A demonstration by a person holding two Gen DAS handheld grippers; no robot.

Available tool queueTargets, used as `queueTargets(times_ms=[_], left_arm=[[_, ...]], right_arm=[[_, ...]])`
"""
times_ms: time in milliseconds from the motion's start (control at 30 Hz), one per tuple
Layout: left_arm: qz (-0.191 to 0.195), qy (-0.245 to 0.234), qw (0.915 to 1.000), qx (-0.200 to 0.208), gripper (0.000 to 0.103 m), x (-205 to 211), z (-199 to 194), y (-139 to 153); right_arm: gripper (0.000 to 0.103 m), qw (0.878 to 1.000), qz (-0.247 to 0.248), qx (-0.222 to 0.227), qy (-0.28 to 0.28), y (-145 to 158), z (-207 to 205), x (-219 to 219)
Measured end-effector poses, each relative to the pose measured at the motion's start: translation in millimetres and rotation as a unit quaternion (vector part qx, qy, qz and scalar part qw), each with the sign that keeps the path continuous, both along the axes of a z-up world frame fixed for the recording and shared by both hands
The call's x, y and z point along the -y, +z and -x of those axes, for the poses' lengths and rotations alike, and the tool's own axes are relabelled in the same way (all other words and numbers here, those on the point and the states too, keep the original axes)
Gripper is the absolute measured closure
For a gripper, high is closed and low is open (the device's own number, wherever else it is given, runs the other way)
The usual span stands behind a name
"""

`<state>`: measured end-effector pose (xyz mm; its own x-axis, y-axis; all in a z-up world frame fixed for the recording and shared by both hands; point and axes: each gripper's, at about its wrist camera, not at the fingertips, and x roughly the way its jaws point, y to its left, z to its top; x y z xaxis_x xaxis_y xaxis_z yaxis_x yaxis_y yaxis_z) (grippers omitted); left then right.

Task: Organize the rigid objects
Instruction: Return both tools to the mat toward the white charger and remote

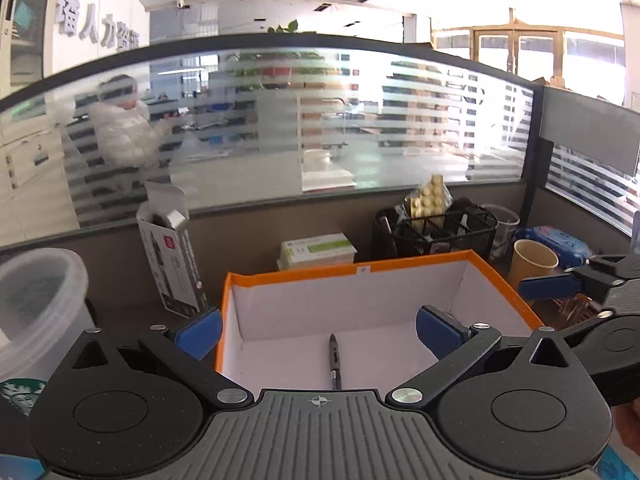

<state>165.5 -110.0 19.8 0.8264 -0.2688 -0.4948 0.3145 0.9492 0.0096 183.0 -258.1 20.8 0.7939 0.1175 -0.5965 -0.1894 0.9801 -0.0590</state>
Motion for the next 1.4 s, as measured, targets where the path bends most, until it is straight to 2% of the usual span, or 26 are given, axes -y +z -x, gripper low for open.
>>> queueTargets(times_ms=[167,267,433,533,633,767,900,1033,1167,1400], left_arm=[[0.004,0.007,1.0000,0.004,0.000,-11,19,2],[-0.028,-0.005,0.9995,0.012,0.000,-21,44,-11],[-0.058,-0.040,0.9974,0.017,0.000,-47,88,-45],[-0.061,-0.055,0.9966,0.007,0.000,-63,107,-64],[-0.087,-0.073,0.9936,0.001,0.000,-68,122,-84],[-0.128,-0.085,0.9882,0.004,0.000,-67,130,-103],[-0.124,-0.096,0.9877,-0.008,0.000,-66,131,-111],[-0.135,-0.096,0.9861,-0.011,0.000,-64,132,-118],[-0.124,-0.099,0.9872,-0.017,0.000,-67,129,-120],[-0.104,-0.111,0.9883,-0.015,0.000,-77,131,-117]], right_arm=[[0.015,1.000,-0.001,0.024,-0.001,16,29,5],[0.015,0.998,-0.019,0.035,0.046,8,64,8],[0.012,0.984,-0.034,0.022,0.173,-37,132,0],[0.012,0.973,-0.007,0.006,0.232,-68,162,-12],[0.012,0.957,0.031,-0.005,0.289,-92,183,-25],[0.012,0.946,0.044,-0.032,0.318,-109,187,-31],[0.007,0.940,0.050,-0.039,0.334,-112,181,-36],[0.003,0.929,0.051,-0.042,0.363,-115,176,-37],[0.002,0.918,0.054,-0.042,0.391,-117,170,-41],[0.002,0.911,0.051,-0.047,0.407,-116,183,-39]])
